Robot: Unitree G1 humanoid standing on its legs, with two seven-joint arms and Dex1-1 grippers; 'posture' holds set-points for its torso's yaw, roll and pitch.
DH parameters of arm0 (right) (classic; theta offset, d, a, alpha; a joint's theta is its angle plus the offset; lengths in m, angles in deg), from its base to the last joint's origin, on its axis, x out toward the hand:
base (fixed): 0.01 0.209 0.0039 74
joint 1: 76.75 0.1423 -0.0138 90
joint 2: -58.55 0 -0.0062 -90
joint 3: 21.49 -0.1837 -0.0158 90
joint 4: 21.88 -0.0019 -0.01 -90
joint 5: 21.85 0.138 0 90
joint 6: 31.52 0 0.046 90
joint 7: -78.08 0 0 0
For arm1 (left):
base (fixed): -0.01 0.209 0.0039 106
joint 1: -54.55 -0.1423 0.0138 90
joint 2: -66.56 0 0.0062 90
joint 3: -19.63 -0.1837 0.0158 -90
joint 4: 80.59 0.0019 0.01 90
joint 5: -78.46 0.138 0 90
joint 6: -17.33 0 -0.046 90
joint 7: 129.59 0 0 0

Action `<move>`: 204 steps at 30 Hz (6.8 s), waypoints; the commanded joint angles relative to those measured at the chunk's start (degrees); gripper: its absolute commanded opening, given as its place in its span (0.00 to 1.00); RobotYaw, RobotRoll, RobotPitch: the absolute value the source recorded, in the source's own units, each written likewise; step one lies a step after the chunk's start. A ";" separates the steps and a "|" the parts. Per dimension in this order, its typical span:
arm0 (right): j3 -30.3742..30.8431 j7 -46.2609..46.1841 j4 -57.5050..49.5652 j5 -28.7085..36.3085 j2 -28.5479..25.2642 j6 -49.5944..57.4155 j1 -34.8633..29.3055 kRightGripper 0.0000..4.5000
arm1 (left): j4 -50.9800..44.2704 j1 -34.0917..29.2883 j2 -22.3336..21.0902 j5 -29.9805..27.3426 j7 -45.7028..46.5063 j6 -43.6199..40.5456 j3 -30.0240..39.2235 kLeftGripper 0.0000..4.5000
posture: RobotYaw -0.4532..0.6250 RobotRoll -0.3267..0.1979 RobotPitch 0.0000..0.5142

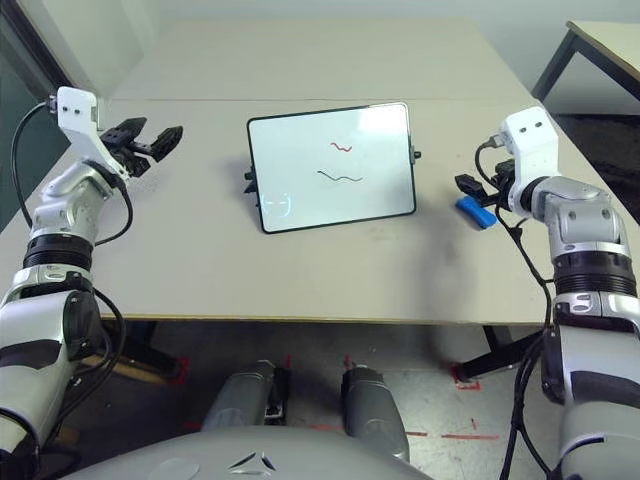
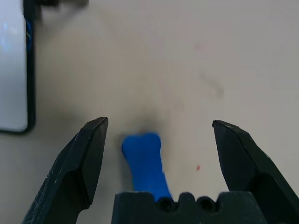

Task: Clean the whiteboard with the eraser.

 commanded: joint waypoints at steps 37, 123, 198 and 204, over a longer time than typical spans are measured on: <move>6.91 5.25 27.08 -10.80 2.53 -13.67 11.41 0.61 | -16.35 -4.87 -4.58 -1.13 -22.23 -12.93 -14.20 1.00 | 0.56 0.62 0.11; 24.99 -7.11 -16.33 -23.24 25.94 -5.20 11.49 0.04 | -15.51 -1.43 -2.63 -1.42 -20.92 -13.53 -14.34 1.00 | 0.51 0.62 0.11; 23.99 1.98 -30.06 -23.70 15.51 -0.97 1.39 0.03 | -16.20 -2.75 -2.73 -1.55 -20.41 -13.66 -14.12 1.00 | 0.51 0.62 0.16; 24.00 1.11 -29.92 -24.25 14.06 -1.80 -1.37 0.03 | -16.14 -2.61 -2.70 -1.50 -20.39 -13.74 -14.14 1.00 | 0.51 0.62 0.16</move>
